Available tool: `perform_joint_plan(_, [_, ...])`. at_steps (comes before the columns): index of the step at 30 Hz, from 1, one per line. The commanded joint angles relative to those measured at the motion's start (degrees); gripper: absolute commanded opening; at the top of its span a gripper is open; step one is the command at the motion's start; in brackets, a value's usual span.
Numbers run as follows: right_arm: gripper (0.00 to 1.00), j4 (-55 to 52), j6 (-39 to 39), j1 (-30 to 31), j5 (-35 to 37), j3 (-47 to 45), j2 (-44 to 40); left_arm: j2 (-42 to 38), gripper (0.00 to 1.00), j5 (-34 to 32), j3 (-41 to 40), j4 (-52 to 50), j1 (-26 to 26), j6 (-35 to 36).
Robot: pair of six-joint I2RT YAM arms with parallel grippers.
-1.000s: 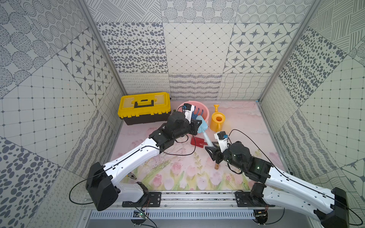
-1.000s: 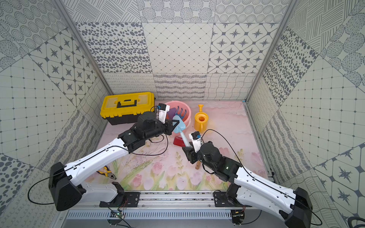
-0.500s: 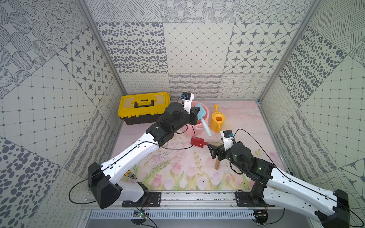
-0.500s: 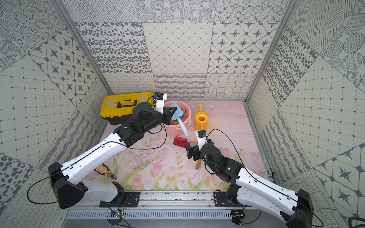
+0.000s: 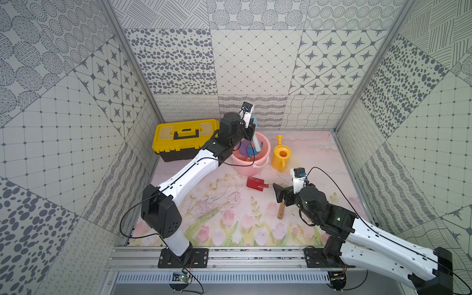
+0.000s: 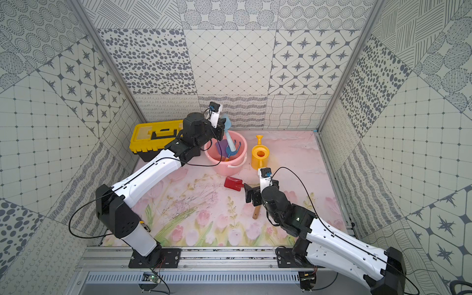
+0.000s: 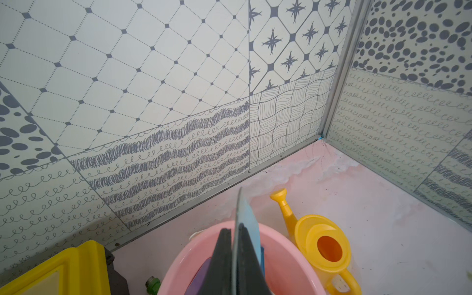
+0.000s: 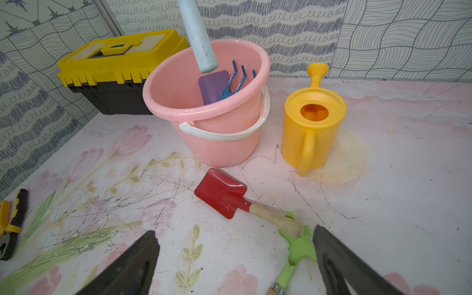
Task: Organize the gardening tools
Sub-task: Place the gardening tool in the container.
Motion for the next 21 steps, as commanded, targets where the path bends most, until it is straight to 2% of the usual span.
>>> perform_joint_plan(1, [0.97,0.64,0.51,0.09,1.78,0.86,0.28,4.99,0.00,2.88,4.37,4.97,3.19,8.23])
perform_joint_plan(6, [0.97,0.43,0.02,0.09,3.06,1.05,1.00,9.00,0.00,7.56,3.99,5.55,5.36,6.77])
perform_joint_plan(12, [0.97,0.36,0.03,-0.09,4.34,1.03,1.61,9.93,0.02,12.25,-3.67,10.80,6.05,2.12])
perform_joint_plan(13, [0.97,0.36,0.02,-0.16,4.26,1.08,1.82,9.89,0.09,12.79,-4.44,10.98,6.08,1.32])
perform_joint_plan(14, [0.97,0.34,0.02,-0.14,4.27,1.12,2.04,9.85,0.23,13.42,-5.13,11.10,6.08,0.16])
perform_joint_plan(17, [0.97,0.34,0.02,-0.21,4.23,1.21,2.52,9.27,0.33,13.75,-5.77,10.73,6.24,-2.44])
perform_joint_plan(21, [0.97,0.34,-0.04,-0.27,4.14,1.21,2.66,7.45,0.71,12.96,-5.69,9.47,6.40,-6.53])
